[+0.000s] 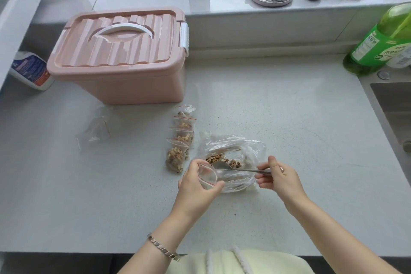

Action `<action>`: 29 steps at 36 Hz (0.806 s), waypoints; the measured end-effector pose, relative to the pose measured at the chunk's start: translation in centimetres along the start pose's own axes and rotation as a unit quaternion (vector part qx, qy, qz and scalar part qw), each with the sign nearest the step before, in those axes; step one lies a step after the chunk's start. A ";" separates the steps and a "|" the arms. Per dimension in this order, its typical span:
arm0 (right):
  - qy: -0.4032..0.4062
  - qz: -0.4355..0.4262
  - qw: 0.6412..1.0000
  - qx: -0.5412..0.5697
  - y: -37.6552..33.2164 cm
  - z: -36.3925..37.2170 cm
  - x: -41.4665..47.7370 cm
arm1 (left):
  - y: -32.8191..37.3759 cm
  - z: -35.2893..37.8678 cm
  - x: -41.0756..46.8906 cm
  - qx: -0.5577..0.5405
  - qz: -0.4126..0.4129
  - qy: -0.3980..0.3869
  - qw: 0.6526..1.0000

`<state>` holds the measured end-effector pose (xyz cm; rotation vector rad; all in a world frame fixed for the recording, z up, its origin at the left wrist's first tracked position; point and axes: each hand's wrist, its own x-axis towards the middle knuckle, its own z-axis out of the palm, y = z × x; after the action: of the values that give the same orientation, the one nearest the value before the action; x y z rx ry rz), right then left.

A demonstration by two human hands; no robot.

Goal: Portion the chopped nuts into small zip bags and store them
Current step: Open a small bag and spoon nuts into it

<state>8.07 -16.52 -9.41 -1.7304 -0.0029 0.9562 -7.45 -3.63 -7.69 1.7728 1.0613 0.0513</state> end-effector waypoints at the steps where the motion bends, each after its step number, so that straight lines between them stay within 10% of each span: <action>1: 0.002 0.019 1.000 0.020 0.0 -0.2 0.0 | 0.1 0.0 0.0 -0.002 0.001 -0.001 1.000; 15: 0.033 -0.006 0.998 0.051 -2.8 -3.9 -2.0 | 0.1 0.0 -0.2 -0.009 -0.005 0.006 1.000; 24: 0.005 -0.185 0.982 -0.027 -7.7 -2.9 -6.0 | 1.0 1.0 0.2 0.054 0.019 0.038 0.998; 29: -0.031 -0.340 0.917 -0.204 -7.1 -1.1 -7.3 | 1.4 1.5 0.2 0.066 0.027 0.034 0.997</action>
<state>6.98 -17.81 0.69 -1.8680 -0.8468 0.4992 -5.74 -4.71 -7.40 1.9302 1.0861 0.0777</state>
